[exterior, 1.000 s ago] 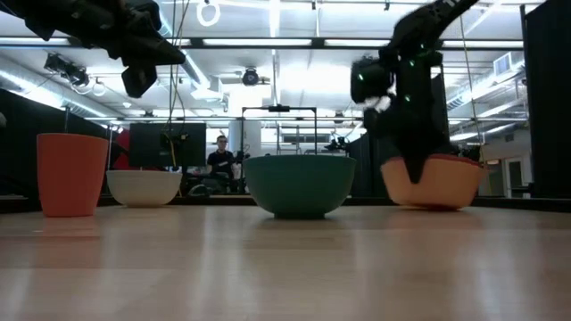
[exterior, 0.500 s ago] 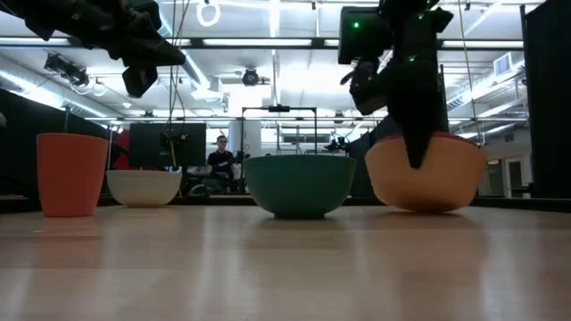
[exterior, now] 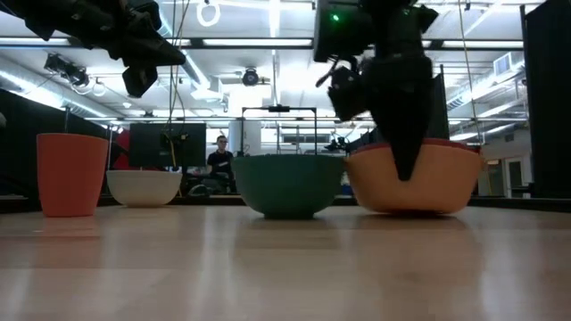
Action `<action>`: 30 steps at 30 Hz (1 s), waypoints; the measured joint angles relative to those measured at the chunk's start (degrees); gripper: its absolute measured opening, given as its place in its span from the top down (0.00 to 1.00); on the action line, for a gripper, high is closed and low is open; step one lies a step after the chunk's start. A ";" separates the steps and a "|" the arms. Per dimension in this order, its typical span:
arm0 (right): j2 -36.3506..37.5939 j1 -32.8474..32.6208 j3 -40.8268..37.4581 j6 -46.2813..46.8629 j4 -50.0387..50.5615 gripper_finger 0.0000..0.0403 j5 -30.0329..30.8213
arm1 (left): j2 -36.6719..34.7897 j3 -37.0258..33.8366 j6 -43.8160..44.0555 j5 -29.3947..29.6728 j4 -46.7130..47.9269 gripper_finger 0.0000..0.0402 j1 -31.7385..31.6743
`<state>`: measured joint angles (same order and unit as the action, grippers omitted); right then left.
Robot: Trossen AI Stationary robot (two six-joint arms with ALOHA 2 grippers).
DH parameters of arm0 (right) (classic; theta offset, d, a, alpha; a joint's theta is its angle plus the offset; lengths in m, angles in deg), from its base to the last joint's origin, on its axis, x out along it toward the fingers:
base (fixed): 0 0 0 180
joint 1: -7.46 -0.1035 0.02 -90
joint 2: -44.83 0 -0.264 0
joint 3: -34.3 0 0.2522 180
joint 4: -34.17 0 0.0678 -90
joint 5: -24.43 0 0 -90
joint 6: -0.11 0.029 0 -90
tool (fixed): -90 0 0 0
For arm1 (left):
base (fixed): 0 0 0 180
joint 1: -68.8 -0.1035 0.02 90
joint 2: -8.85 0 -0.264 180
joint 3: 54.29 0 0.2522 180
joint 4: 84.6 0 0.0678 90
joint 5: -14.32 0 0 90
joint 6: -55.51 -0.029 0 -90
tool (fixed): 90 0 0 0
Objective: Nest bowls inside each other
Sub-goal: Move the stacked bowls to the center of the table
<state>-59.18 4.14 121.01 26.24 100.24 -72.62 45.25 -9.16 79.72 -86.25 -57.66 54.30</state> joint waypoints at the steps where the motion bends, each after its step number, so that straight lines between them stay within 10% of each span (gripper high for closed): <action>1: -0.34 -0.07 0.59 -0.07 -0.07 1.00 -0.14 | 0.00 0.00 0.01 0.00 0.00 1.00 0.00; 30: -3.04 0.65 6.45 -0.31 -7.16 0.93 -1.91 | 0.01 0.00 0.09 -0.01 -0.01 1.00 -0.01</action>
<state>-62.22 4.78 127.46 25.93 93.08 -74.53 45.26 -9.16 79.80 -86.26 -57.67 54.29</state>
